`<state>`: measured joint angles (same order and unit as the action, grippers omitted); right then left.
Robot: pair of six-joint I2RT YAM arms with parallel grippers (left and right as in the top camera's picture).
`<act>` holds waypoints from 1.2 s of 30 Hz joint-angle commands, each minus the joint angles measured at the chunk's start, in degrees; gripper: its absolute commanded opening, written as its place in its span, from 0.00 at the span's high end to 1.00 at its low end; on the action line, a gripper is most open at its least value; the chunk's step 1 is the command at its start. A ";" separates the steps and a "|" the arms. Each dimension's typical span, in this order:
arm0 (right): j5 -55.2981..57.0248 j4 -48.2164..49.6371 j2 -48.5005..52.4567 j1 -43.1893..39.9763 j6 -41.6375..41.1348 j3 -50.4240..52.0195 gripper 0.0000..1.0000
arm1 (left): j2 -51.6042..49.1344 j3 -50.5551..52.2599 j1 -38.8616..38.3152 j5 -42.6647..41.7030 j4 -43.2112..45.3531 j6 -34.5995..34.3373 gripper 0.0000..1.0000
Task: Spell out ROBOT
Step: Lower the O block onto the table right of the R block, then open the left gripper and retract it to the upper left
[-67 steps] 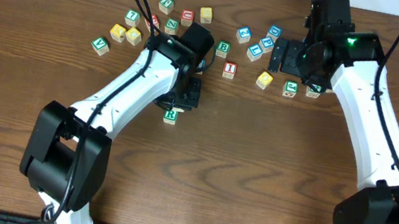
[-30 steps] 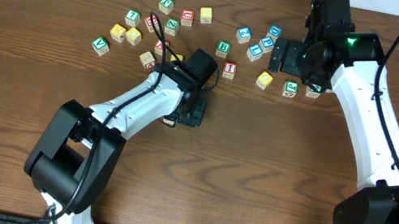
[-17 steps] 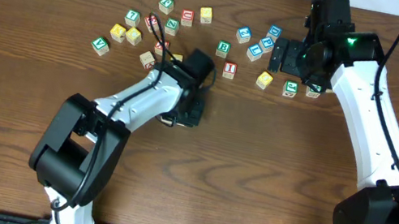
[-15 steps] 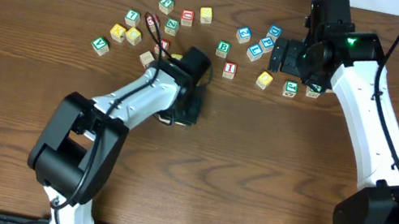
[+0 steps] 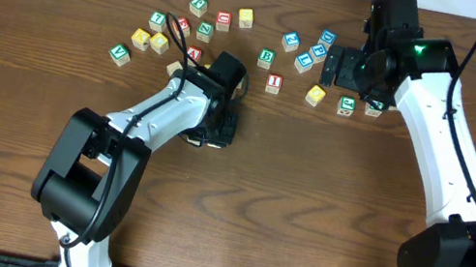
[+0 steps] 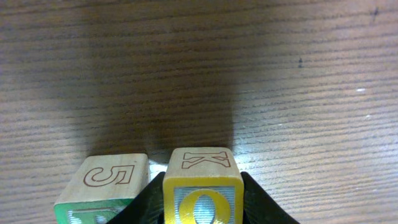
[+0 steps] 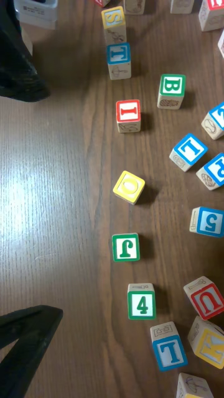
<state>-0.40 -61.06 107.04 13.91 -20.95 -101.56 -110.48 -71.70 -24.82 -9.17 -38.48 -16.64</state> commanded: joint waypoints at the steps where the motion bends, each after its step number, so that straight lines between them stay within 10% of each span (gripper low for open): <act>1: 0.26 -0.07 0.48 0.44 -0.42 -0.35 0.01 | -1.38 0.28 0.00 -0.79 -0.04 0.28 0.59; 36: 0.26 -0.07 0.48 0.44 -0.42 -0.35 0.01 | 9.01 -21.11 4.42 2.95 -9.03 1.88 0.53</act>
<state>-0.43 -61.04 107.04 13.91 -20.95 -101.56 -102.91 -86.91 -23.09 -7.75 -46.85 -16.45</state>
